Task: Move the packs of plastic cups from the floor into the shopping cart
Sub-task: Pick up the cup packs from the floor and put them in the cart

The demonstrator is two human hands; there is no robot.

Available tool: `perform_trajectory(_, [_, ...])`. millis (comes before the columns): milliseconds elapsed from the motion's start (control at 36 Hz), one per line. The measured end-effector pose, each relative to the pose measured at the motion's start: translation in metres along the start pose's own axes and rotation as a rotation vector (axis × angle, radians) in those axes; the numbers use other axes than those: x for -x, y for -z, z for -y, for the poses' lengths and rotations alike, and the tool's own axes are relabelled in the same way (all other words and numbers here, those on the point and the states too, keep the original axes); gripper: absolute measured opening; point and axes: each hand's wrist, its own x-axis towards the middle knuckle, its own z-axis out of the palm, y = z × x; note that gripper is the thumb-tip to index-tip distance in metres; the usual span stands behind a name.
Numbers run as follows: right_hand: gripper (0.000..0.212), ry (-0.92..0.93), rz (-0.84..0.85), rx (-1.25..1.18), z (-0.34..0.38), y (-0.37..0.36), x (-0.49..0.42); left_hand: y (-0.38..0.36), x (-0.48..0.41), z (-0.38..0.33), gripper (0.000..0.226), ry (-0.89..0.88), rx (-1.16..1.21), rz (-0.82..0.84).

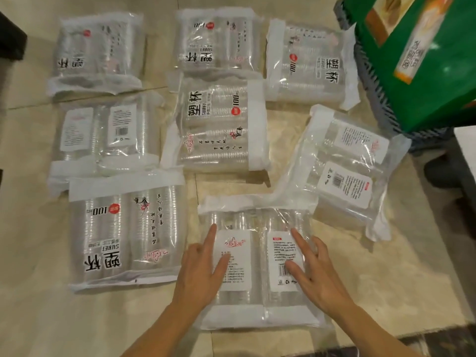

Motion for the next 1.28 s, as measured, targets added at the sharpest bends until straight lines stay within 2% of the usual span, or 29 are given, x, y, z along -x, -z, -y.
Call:
perform_trajectory(167, [0.067,0.014,-0.038,0.005,0.029,0.025,0.023,0.034,0.015,-0.023,0.069,-0.039,0.184,-0.022])
perform_trajectory(333, [0.070,0.065,-0.073,0.046,0.102,0.090,0.069,0.112,0.057,-0.075,0.069,-0.051,0.309,-0.060])
perform_trajectory(528, [0.074,0.197,-0.107,0.059,0.253,0.196,0.153,0.266,0.140,-0.160,0.065,-0.083,0.315,-0.176])
perform_trajectory(917, [0.074,0.467,-0.080,0.094,0.606,0.397,0.368,0.644,0.345,-0.332,0.071,-0.139,0.323,-0.361])
perform_trajectory(1139, [0.079,0.584,-0.073,0.085,0.739,0.445,0.449,0.783,0.440,-0.373,0.073,-0.125,0.240,-0.462])
perform_trajectory(1222, [0.099,0.645,-0.044,0.084,0.771,0.452,0.469,0.812,0.467,-0.371,0.080,-0.127,0.208,-0.481])
perform_trajectory(1278, [0.092,0.665,-0.017,0.087,0.790,0.452,0.487,0.825,0.484,-0.369,0.084,-0.097,0.224,-0.501])
